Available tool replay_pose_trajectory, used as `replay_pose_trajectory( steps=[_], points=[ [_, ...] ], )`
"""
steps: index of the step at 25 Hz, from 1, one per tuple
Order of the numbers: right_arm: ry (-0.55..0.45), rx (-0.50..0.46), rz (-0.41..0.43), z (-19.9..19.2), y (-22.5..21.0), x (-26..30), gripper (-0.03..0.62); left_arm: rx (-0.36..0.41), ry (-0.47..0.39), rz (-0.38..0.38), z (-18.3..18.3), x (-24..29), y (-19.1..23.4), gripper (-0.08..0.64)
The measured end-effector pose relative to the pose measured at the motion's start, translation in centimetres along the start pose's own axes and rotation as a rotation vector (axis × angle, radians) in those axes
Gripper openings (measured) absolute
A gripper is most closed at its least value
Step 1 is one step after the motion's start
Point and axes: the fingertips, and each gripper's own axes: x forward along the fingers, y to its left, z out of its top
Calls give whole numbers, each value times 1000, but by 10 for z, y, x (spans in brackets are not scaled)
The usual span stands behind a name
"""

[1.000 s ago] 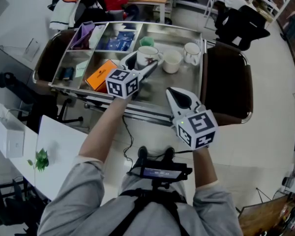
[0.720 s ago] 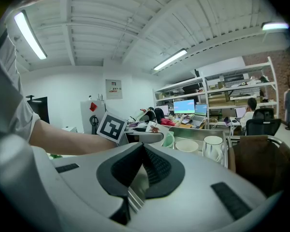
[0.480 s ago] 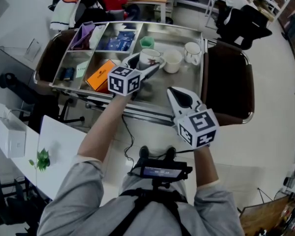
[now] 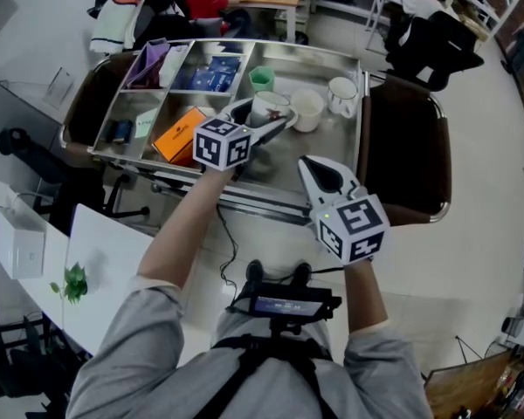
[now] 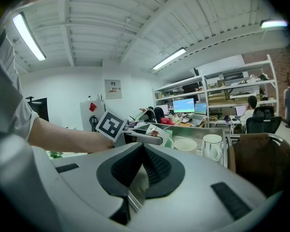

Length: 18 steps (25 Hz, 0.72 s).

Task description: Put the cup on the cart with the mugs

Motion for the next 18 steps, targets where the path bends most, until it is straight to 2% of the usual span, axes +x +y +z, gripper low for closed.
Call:
replay_pose_trajectory(
  steps=[14,18],
  points=[
    [5,5,7,-3,-3,6,-3,-9,18,-9,-5,1,3,377],
    [7,7,8,-4,-3,6,-3,-16,58,-16,-12,4,3,377]
  ],
)
